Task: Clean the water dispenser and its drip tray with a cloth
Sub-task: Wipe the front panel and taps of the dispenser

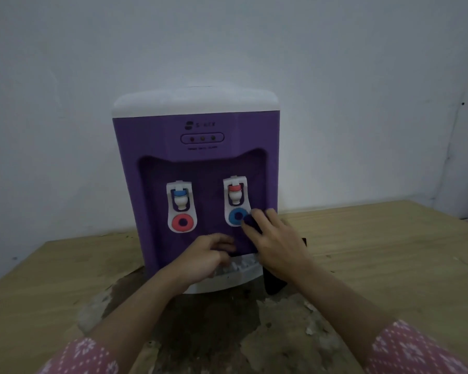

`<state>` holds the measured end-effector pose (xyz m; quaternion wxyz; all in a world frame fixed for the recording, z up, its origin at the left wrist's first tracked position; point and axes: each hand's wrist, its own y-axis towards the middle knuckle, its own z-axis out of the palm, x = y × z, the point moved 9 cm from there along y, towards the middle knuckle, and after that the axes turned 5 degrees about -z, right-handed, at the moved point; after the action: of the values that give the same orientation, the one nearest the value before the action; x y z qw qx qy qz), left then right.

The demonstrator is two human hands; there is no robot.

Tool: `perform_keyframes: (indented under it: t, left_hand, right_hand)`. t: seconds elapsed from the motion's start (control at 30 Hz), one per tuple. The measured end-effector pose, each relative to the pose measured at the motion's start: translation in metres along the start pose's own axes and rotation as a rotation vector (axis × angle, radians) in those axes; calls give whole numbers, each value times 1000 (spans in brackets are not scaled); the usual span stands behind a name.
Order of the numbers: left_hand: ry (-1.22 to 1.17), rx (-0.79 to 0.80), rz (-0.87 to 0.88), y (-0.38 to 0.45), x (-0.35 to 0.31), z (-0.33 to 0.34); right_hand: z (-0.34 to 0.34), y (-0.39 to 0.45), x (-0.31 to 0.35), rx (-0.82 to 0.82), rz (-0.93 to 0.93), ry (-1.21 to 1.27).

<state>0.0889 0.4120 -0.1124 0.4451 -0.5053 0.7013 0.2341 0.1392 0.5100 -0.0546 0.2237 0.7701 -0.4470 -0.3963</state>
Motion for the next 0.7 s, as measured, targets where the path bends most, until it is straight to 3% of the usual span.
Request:
perform_keyframes:
  t: [0.17,0.23,0.33,0.4,0.43,0.6,0.7]
  left_hand:
    - [36,49,50,2,-13,11]
    - [38,58,59,4,-15,13]
    - [36,48,63,5,-13,11]
    - [35,29,53,6,-8,6]
    - [37,20,46,6,-5,3]
    - [31,-21,-4,7,9,-12]
    - [28,-34,-29,5,17,-17]
  right_hand:
    - [-8,-20,-52,-140,319,87]
    - [5,-20,-48,-57,216,54]
    - [35,-32,-26,201,-18,38]
    - [50,-42,-18,347,-59,86]
    - [47,-42,-17,342,-56,99]
    - [8,-12,-30,-8,52,32]
    - [20,-3,-21,78,-3,-80]
